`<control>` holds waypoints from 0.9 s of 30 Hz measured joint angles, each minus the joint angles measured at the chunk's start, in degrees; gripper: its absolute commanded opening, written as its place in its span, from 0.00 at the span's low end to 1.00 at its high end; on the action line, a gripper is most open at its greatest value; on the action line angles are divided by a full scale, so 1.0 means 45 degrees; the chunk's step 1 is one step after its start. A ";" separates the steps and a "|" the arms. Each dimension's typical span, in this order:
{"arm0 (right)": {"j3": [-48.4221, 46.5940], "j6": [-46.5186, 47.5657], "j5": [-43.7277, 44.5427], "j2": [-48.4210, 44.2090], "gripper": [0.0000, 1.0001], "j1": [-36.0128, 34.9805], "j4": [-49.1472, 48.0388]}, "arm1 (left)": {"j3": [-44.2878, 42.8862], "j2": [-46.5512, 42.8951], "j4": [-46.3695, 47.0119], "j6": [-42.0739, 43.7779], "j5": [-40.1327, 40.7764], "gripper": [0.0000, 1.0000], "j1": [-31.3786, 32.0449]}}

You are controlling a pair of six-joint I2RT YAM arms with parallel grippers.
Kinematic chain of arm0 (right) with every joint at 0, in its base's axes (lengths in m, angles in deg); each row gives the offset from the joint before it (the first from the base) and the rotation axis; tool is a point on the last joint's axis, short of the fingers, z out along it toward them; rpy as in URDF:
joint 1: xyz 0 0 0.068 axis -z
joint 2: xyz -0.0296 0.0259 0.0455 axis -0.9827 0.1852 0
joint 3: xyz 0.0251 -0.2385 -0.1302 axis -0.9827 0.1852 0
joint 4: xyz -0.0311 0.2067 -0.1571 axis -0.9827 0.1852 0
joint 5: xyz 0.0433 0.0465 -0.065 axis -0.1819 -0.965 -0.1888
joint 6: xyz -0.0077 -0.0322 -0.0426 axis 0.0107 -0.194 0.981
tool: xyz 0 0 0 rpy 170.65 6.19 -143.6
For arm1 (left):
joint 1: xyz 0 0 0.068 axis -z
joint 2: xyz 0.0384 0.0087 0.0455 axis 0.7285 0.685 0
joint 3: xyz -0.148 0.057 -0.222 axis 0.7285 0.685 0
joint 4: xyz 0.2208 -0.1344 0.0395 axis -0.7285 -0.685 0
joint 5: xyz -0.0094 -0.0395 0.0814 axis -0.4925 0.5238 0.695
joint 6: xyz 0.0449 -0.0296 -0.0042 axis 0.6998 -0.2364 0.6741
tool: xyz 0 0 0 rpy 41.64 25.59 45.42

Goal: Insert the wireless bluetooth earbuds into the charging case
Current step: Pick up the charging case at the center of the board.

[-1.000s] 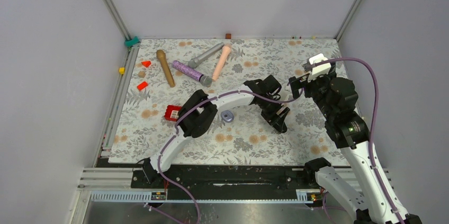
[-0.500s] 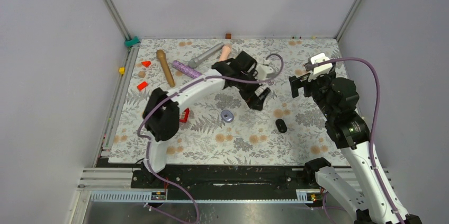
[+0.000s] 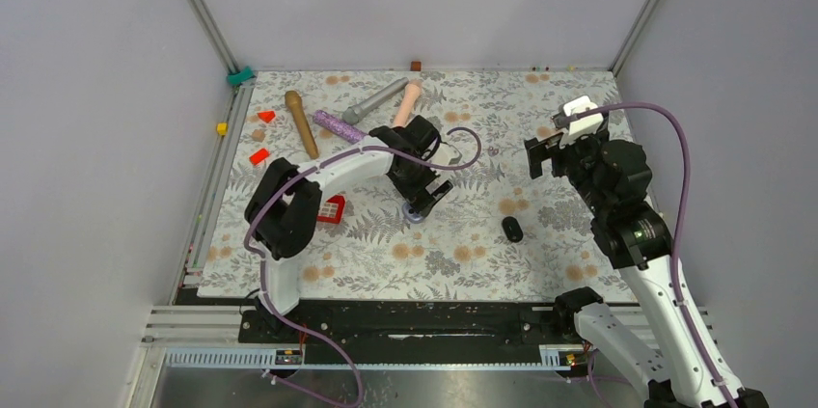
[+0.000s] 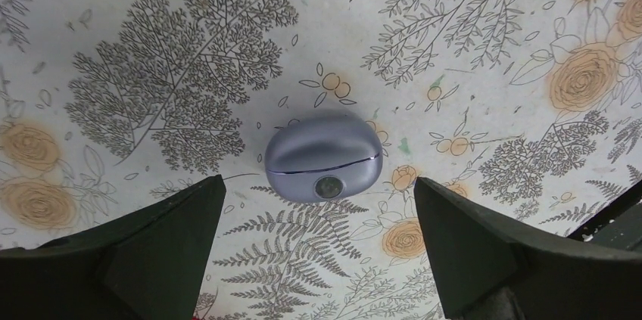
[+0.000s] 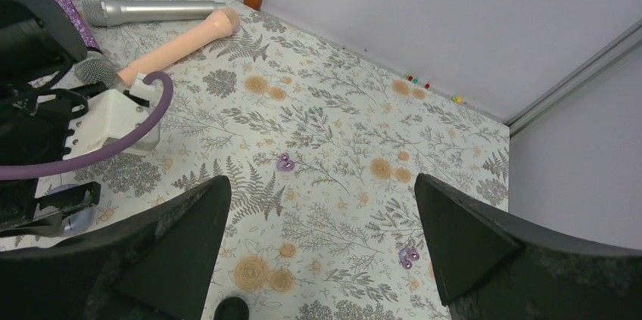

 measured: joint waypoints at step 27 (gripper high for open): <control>0.0005 -0.0058 -0.0019 -0.0243 1.00 0.0000 0.0015 | 0.0092 0.1365 -0.0107 -0.1185 -0.0117 0.49 -0.0015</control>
